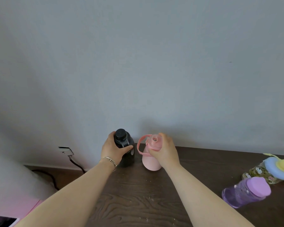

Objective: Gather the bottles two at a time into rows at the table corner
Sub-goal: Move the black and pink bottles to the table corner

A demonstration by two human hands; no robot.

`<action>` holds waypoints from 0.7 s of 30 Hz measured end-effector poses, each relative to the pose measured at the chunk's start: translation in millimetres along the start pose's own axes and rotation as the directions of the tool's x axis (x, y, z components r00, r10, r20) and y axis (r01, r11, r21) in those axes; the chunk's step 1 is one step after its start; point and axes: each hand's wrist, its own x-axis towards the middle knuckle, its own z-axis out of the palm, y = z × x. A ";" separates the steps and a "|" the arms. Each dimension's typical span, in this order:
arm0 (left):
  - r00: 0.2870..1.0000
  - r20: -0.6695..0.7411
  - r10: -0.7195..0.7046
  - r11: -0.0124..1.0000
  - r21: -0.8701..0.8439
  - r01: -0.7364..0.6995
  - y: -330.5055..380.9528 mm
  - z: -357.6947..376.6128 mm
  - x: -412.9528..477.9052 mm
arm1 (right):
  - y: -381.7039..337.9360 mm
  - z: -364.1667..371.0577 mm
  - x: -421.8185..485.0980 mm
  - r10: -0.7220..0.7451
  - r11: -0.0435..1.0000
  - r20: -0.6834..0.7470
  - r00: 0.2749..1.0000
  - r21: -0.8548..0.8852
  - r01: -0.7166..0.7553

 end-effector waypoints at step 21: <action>0.997 0.079 -0.004 0.998 0.055 -0.001 -8.6 2.8 10.3 | 17.2 13.6 3.8 -0.032 0.999 0.064 0.997 0.027 0.031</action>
